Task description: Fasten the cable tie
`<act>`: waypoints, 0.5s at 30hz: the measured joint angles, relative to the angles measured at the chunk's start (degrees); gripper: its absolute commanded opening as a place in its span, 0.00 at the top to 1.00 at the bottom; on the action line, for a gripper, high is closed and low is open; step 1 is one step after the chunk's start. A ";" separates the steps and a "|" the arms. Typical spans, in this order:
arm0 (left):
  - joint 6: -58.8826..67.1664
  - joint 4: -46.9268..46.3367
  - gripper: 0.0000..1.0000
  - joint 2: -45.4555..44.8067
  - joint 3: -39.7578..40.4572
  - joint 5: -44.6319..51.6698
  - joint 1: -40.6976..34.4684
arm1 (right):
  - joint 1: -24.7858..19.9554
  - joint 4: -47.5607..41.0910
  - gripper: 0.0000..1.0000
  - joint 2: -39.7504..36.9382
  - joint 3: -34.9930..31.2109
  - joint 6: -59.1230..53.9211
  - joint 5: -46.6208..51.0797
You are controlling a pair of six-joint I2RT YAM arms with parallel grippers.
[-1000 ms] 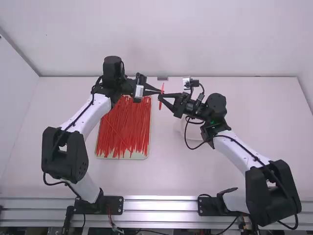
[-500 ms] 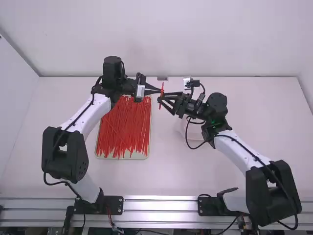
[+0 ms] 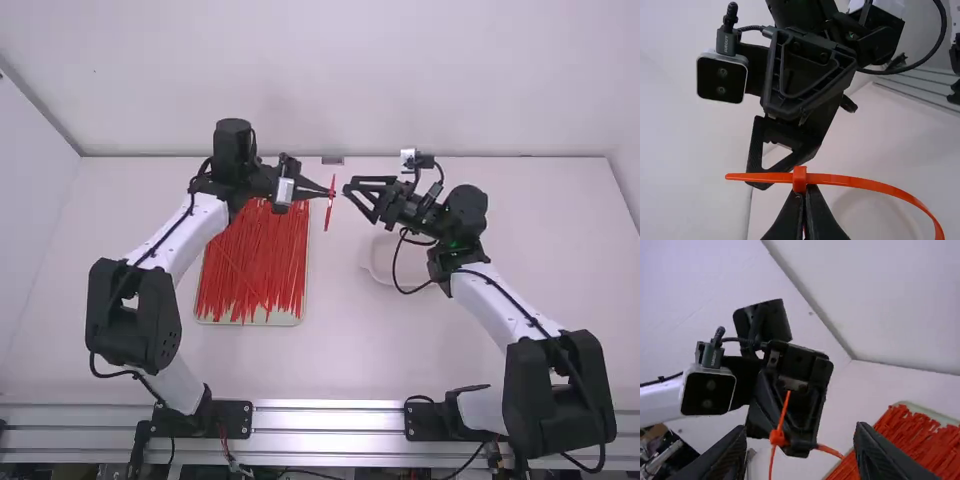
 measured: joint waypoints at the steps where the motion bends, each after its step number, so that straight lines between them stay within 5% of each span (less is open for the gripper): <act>1: 0.00 -0.11 0.98 0.00 0.00 0.17 -0.11 | 0.24 0.31 0.45 0.00 0.00 0.02 0.00; 15: 0.00 -0.39 0.98 0.00 0.00 0.44 -2.40 | 1.64 0.90 0.56 -0.02 0.02 0.28 -0.04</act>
